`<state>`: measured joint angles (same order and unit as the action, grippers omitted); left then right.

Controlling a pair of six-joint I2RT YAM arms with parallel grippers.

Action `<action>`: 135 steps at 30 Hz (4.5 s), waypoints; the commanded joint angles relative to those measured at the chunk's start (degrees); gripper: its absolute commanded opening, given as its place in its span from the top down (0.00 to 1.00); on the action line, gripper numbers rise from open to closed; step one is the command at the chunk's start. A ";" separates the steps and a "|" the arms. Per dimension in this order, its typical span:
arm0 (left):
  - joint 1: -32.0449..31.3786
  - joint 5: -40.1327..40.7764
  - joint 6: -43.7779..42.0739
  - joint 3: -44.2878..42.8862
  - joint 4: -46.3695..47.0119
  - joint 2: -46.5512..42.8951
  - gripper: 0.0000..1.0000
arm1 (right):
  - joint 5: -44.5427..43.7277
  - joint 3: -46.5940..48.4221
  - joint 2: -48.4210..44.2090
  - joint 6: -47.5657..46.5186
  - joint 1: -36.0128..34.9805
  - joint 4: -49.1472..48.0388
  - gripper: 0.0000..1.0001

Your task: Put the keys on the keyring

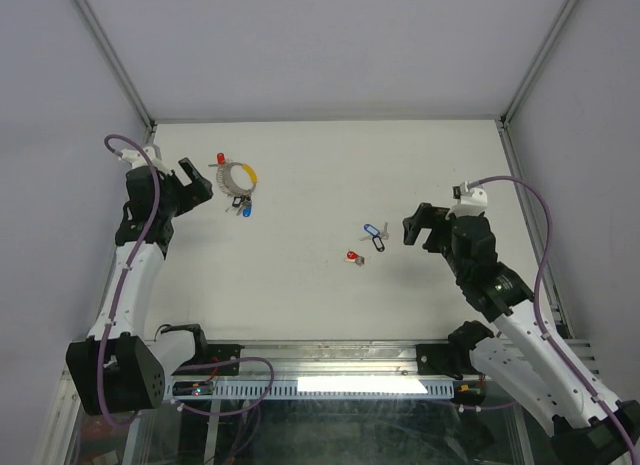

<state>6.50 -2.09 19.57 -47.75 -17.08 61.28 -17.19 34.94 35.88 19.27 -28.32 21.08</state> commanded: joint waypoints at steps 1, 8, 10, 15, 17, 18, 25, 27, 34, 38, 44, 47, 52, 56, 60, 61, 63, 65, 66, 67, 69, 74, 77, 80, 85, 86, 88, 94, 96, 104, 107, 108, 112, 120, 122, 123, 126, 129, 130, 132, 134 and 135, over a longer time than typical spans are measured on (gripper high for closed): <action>0.89 -3.76 1.27 -2.47 2.66 0.14 0.01 | -0.23 3.65 2.64 2.42 0.16 -0.57 0.01; -0.93 -14.33 -1.57 -3.20 5.82 5.44 0.01 | 7.02 4.23 7.61 2.81 0.18 0.98 0.01; -6.08 -8.58 -2.53 -5.90 4.08 7.42 0.01 | 8.79 3.93 8.74 2.60 0.16 0.23 0.01; -18.99 6.95 -3.83 -14.75 -0.06 16.93 0.01 | 12.56 3.66 11.04 2.71 0.14 -0.07 0.01; -19.41 8.11 -3.77 -16.81 0.42 22.35 0.01 | 14.10 3.65 11.58 2.76 0.12 0.21 0.01; -19.42 8.18 -4.21 -18.40 0.17 25.46 0.01 | 14.87 3.60 11.73 2.84 0.18 0.31 0.01; -19.55 6.58 -8.60 -30.77 -3.48 44.73 0.06 | 20.52 1.93 11.33 3.35 0.17 0.51 0.01; -19.60 7.27 -9.70 -33.21 -3.78 48.09 0.06 | 21.31 1.49 11.08 3.60 0.16 0.79 0.01; -19.60 9.79 -12.38 -38.55 -5.37 54.21 0.07 | 23.13 0.76 10.47 5.07 0.11 0.77 0.01; -19.61 8.94 -13.36 -39.81 -5.42 55.71 0.08 | 23.58 0.77 10.95 4.59 0.19 0.79 0.01; -19.62 8.16 -14.95 -40.66 -5.44 57.74 0.11 | 23.97 1.15 11.12 4.41 0.13 1.67 0.01; -19.60 7.47 -14.95 -40.52 -5.40 58.23 0.15 | 24.83 0.92 11.15 4.83 0.17 1.62 0.01; -19.68 6.12 -14.58 -40.03 -5.42 58.43 0.21 | 25.57 1.08 11.21 5.03 0.15 1.33 0.02; -19.69 5.05 -14.69 -37.95 -5.42 57.68 0.26 | 25.67 1.20 11.75 4.99 0.15 1.18 0.02; -20.20 3.58 -14.81 -35.90 -5.42 57.25 0.34 | 26.29 1.22 12.39 4.99 0.17 0.82 0.02; -20.33 3.21 -14.70 -35.42 -5.42 57.21 0.36 | 26.44 1.19 12.54 4.99 0.06 0.73 0.02; -20.66 2.45 -14.34 -34.49 -5.44 57.08 0.40 | 26.63 1.37 12.91 4.86 0.19 0.63 0.02; -20.96 2.21 -13.81 -33.71 -5.91 56.68 0.45 | 26.68 1.44 13.09 4.82 0.13 0.63 0.02; -21.25 2.06 -13.57 -33.12 -5.94 56.29 0.47 | 26.68 1.52 13.13 4.82 0.15 0.63 0.02; -21.64 1.92 -13.29 -32.40 -5.95 55.71 0.49 | 26.68 1.53 13.16 4.82 0.17 0.67 0.02; -22.84 2.16 -12.50 -30.81 -5.79 54.17 0.52 | 26.68 1.45 13.29 4.82 0.17 0.47 0.02; -27.23 5.59 -10.99 -26.38 -5.64 50.26 0.71 | 26.77 1.29 13.77 4.88 0.15 0.12 0.02; -29.26 7.25 -10.26 -23.33 -5.10 47.47 0.81 | 26.68 1.23 13.79 4.90 0.17 0.09 0.03; -31.40 7.51 -9.33 -20.33 -4.64 44.69 0.92 | 26.47 1.19 13.88 4.90 0.12 -0.01 0.03; -35.77 9.76 -6.81 -14.87 -4.28 39.20 1.00 | 25.95 0.95 14.40 5.39 0.15 -0.52 0.03; -36.75 9.69 -6.02 -13.89 -4.20 37.88 1.00 | 25.84 0.83 14.54 5.63 0.17 -0.70 0.03; -39.18 9.83 -4.31 -12.13 -4.06 35.44 1.00 | 25.70 0.46 14.70 6.13 0.11 -1.48 0.03; -49.35 12.87 2.83 -8.45 -4.01 29.24 1.00 | 25.75 -0.43 16.58 7.64 0.14 -3.96 0.03; -52.72 13.99 4.75 -7.71 -4.03 27.72 1.00 | 25.86 -0.61 17.31 8.03 0.14 -4.56 0.03; -58.95 15.73 7.35 -5.54 -1.22 23.94 0.93 | 25.23 -1.48 18.25 9.01 0.13 -6.01 0.04; -58.93 14.96 6.61 -5.29 -0.40 22.75 0.80 | 25.85 -1.69 18.85 9.57 0.10 -6.58 0.03; -58.90 14.76 6.43 -5.21 -0.03 22.14 0.75 | 26.16 -1.77 18.98 9.80 0.09 -6.93 0.03; -58.78 15.43 5.05 -5.49 0.53 18.13 0.61 | 27.18 -1.74 19.91 10.00 0.19 -7.87 0.04; -48.84 11.99 6.58 -1.20 1.30 9.05 0.58 | 33.74 3.43 27.19 7.07 -0.05 -9.93 0.11; -44.50 9.32 7.62 1.44 2.44 6.43 0.57 | 34.88 6.07 30.90 6.29 -0.66 -10.08 0.15; -42.67 8.43 8.07 2.56 2.74 5.24 0.56 | 34.87 7.62 33.02 5.81 -1.62 -9.98 0.17; -38.59 6.12 8.67 5.03 3.00 3.71 0.54 | 34.50 13.31 39.78 4.66 -4.89 -9.65 0.20; -36.13 3.48 8.99 7.14 3.84 4.10 0.54 | 32.63 18.49 47.38 4.13 -8.91 -9.17 0.24; -35.78 2.81 9.21 7.72 4.36 4.65 0.54 | 31.55 20.11 49.76 4.20 -10.02 -8.75 0.27; -35.64 1.87 9.44 9.12 5.36 5.53 0.53 | 29.73 22.70 53.94 4.91 -11.78 -8.02 0.30; -35.61 1.43 9.79 10.56 6.44 6.30 0.49 | 28.85 24.64 57.46 6.02 -12.83 -7.84 0.33; -35.58 1.13 9.93 11.17 7.09 6.69 0.49 | 28.19 25.33 59.06 6.54 -13.28 -7.58 0.35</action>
<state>-29.50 2.96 27.77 -38.54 -15.35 67.05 14.15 56.29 90.54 24.99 -39.90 13.76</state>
